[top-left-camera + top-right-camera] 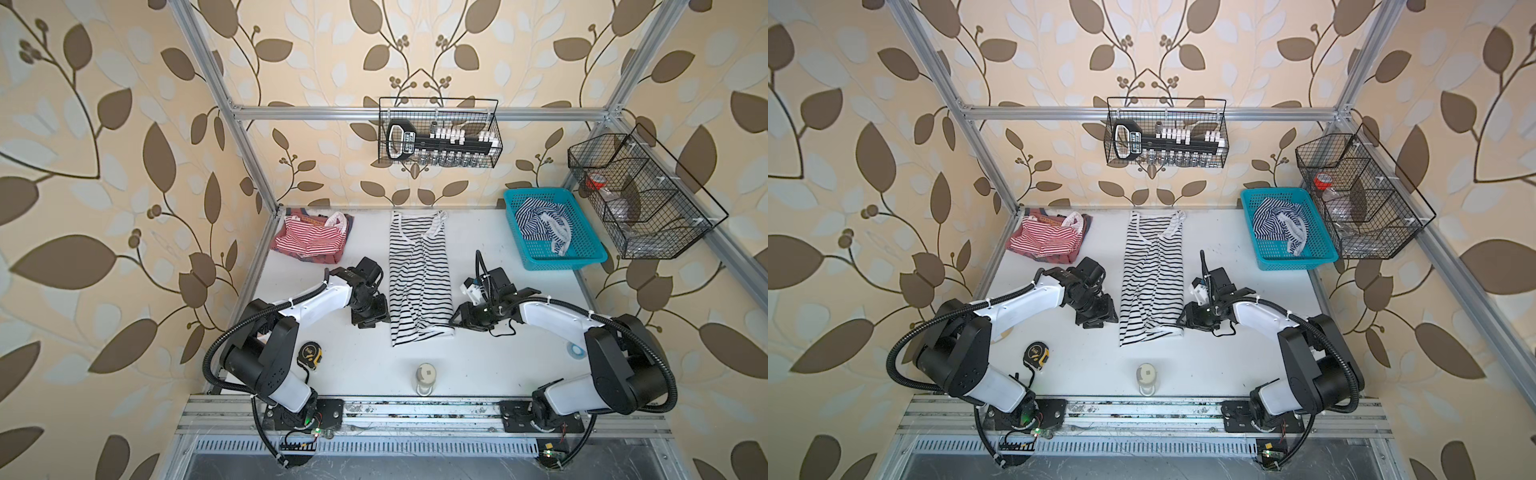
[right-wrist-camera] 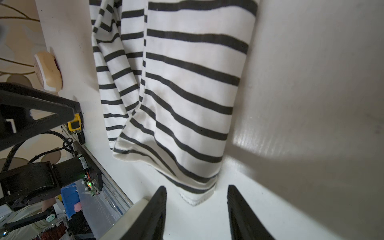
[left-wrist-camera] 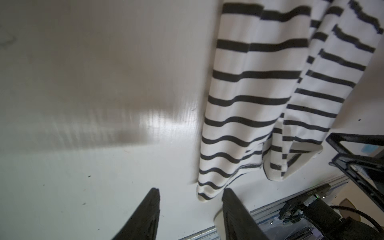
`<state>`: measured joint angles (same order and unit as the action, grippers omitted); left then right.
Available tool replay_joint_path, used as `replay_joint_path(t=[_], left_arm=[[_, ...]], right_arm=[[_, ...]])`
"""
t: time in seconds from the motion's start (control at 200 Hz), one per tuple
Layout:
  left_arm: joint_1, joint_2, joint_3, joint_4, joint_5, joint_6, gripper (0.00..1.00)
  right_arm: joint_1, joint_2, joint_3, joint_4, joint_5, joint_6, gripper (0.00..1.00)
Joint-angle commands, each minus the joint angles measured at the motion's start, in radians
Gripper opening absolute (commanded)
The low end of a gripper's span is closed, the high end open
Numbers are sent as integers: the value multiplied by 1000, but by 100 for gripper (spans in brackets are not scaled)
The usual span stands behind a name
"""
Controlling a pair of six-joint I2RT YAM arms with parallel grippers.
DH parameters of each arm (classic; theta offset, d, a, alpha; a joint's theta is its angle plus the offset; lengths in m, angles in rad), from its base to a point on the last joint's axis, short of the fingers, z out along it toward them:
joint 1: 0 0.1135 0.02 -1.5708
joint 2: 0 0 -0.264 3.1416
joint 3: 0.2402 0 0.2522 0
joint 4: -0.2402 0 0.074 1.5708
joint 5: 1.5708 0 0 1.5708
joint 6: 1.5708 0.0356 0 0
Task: Fold and stack tank tops
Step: Fold the tank top at the top-center of the table.
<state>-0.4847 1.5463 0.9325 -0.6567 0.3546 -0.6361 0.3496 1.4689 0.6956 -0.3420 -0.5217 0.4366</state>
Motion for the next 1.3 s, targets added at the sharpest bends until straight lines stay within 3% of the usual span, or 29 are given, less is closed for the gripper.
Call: replay_joint_path(t=[0.0,0.475,0.875,1.135,1.249,1.294], left_arm=[[-8,-28,-36,53,35,-50,51],[-77,11,-106,178,106,-135,52],[-96,39,-163,246,128,-175,51],[-97,56,-183,306,155,-207,20],[-98,43,-184,298,156,-205,0],[-98,33,-182,290,156,-202,0]], right_arm=[[6,26,-24,50,-24,26,45],[44,36,-82,97,-24,71,43],[54,64,-106,139,-8,99,35],[57,69,-110,158,-8,105,17],[62,49,-112,155,-12,110,4],[68,35,-111,145,-12,110,0]])
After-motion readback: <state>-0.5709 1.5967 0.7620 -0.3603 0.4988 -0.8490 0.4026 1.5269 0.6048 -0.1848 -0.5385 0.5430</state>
